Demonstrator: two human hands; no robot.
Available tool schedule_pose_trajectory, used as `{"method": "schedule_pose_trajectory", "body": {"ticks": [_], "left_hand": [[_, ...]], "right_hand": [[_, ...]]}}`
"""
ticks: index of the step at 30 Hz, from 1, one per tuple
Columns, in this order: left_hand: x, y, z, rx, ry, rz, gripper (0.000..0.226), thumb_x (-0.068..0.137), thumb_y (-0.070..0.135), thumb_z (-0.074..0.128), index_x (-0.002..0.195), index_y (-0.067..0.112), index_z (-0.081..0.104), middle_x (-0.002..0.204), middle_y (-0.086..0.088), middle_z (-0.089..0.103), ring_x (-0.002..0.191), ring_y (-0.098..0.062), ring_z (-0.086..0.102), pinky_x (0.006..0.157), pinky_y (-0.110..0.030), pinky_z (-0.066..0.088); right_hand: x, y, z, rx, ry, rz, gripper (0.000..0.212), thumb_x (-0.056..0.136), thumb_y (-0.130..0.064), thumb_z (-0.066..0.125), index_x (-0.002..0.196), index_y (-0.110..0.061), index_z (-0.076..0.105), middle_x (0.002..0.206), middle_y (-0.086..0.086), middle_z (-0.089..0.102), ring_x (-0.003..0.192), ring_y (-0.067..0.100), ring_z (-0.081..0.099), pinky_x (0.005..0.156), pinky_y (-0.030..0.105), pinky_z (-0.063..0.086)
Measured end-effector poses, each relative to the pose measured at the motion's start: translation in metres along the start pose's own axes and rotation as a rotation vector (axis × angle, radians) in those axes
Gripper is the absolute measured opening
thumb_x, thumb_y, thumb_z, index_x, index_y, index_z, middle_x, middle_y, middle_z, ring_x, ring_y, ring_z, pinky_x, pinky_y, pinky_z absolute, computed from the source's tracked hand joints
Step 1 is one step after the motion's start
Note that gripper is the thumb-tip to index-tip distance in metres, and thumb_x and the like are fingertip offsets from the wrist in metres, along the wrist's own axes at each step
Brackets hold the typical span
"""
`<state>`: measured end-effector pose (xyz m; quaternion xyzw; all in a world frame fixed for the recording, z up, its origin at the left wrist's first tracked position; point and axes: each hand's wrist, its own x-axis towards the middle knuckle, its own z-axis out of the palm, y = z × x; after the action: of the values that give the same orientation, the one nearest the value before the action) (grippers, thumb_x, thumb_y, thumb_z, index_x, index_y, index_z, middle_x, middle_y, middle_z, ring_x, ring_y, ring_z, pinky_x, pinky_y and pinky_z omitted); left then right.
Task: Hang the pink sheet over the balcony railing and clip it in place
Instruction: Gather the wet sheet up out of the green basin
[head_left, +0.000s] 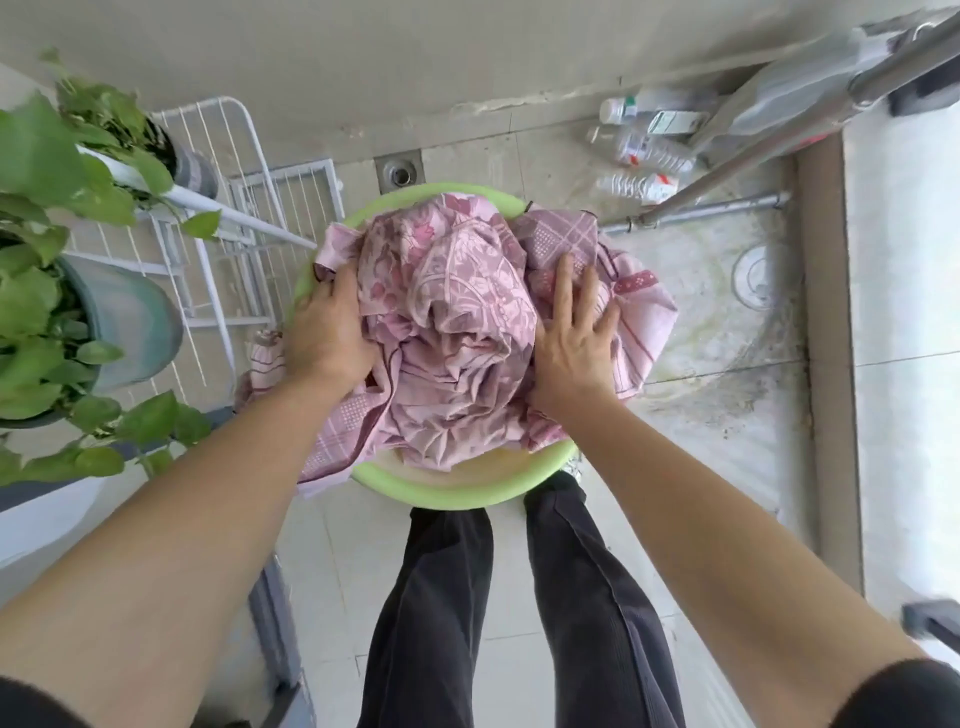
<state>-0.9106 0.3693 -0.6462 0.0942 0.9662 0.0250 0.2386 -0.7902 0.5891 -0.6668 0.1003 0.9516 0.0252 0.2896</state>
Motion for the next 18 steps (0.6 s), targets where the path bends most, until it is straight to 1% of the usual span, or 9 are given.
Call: {"method": "schedule_pose_trajectory", "body": {"ticks": [2, 3, 5, 7, 9, 12, 14, 16, 18], "left_hand": [[-0.004, 0.003, -0.002, -0.045, 0.008, 0.012, 0.072, 0.069, 0.013, 0.078, 0.132, 0.013, 0.042, 0.119, -0.016, 0.059, 0.106, -0.043, 0.055, 0.077, -0.048, 0.051], [-0.007, 0.007, -0.005, -0.062, 0.011, 0.015, 0.071, 0.069, 0.013, 0.078, 0.131, 0.013, 0.043, 0.118, -0.015, 0.06, 0.105, -0.042, 0.056, 0.077, -0.047, 0.051], [-0.016, 0.014, -0.015, -0.101, 0.007, -0.014, 0.069, 0.07, 0.014, 0.077, 0.13, 0.014, 0.043, 0.113, -0.013, 0.062, 0.099, -0.039, 0.059, 0.074, -0.043, 0.052], [-0.028, 0.019, -0.029, -0.206, -0.01, -0.062, 0.069, 0.071, 0.013, 0.076, 0.131, 0.018, 0.043, 0.108, -0.009, 0.063, 0.09, -0.032, 0.061, 0.068, -0.037, 0.05], [-0.039, 0.023, -0.053, -0.313, -0.038, -0.092, 0.071, 0.072, 0.012, 0.075, 0.135, 0.024, 0.043, 0.105, -0.003, 0.064, 0.085, -0.025, 0.06, 0.066, -0.033, 0.049], [-0.061, 0.027, -0.105, -0.34, -0.043, -0.018, 0.067, 0.074, 0.014, 0.072, 0.132, 0.031, 0.044, 0.102, 0.002, 0.066, 0.085, -0.025, 0.063, 0.071, -0.036, 0.055], [-0.079, 0.032, -0.149, -0.319, -0.031, 0.054, 0.061, 0.076, 0.014, 0.071, 0.128, 0.03, 0.046, 0.098, 0.005, 0.066, 0.08, -0.022, 0.062, 0.065, -0.032, 0.052], [-0.098, 0.039, -0.198, -0.298, 0.005, 0.102, 0.063, 0.076, 0.016, 0.071, 0.131, 0.032, 0.044, 0.09, 0.009, 0.064, 0.068, -0.014, 0.059, 0.055, -0.027, 0.046], [-0.117, 0.048, -0.253, -0.29, 0.048, 0.119, 0.066, 0.075, 0.017, 0.07, 0.134, 0.034, 0.045, 0.077, 0.013, 0.057, 0.059, -0.008, 0.053, 0.047, -0.023, 0.036]], "right_hand": [[0.01, -0.003, -0.013, -0.029, -0.022, 0.042, 0.09, 0.083, -0.033, 0.061, 0.155, -0.01, 0.013, 0.161, 0.023, -0.004, 0.146, 0.05, 0.008, 0.108, 0.061, 0.032], [0.013, -0.001, -0.021, -0.017, -0.04, 0.052, 0.085, 0.083, -0.03, 0.062, 0.153, -0.007, 0.02, 0.158, 0.024, 0.008, 0.143, 0.048, 0.018, 0.106, 0.057, 0.035], [0.015, 0.002, -0.039, 0.058, -0.052, 0.025, 0.075, 0.082, -0.02, 0.065, 0.146, 0.0, 0.031, 0.143, 0.022, 0.031, 0.129, 0.042, 0.038, 0.1, 0.05, 0.043], [0.008, 0.007, -0.057, 0.195, -0.046, 0.006, 0.059, 0.085, -0.01, 0.061, 0.139, 0.002, 0.04, 0.132, 0.022, 0.043, 0.117, 0.038, 0.05, 0.088, 0.044, 0.05], [-0.006, 0.014, -0.076, 0.319, -0.011, 0.026, 0.041, 0.086, -0.005, 0.055, 0.127, 0.0, 0.051, 0.121, 0.021, 0.052, 0.104, 0.037, 0.061, 0.079, 0.044, 0.052], [-0.042, 0.029, -0.112, 0.461, -0.01, 0.111, 0.033, 0.087, -0.008, 0.056, 0.119, -0.001, 0.057, 0.113, 0.02, 0.059, 0.098, 0.039, 0.065, 0.077, 0.044, 0.053], [-0.068, 0.037, -0.142, 0.503, -0.034, 0.168, 0.029, 0.088, -0.012, 0.059, 0.114, -0.001, 0.059, 0.109, 0.018, 0.063, 0.097, 0.037, 0.065, 0.078, 0.042, 0.054], [-0.095, 0.043, -0.176, 0.548, -0.015, 0.19, 0.024, 0.089, -0.015, 0.059, 0.109, -0.004, 0.061, 0.107, 0.015, 0.065, 0.093, 0.035, 0.065, 0.077, 0.041, 0.056], [-0.122, 0.053, -0.212, 0.574, 0.022, 0.222, 0.027, 0.088, -0.016, 0.059, 0.114, -0.008, 0.06, 0.11, 0.013, 0.066, 0.092, 0.031, 0.066, 0.076, 0.039, 0.056]]}}
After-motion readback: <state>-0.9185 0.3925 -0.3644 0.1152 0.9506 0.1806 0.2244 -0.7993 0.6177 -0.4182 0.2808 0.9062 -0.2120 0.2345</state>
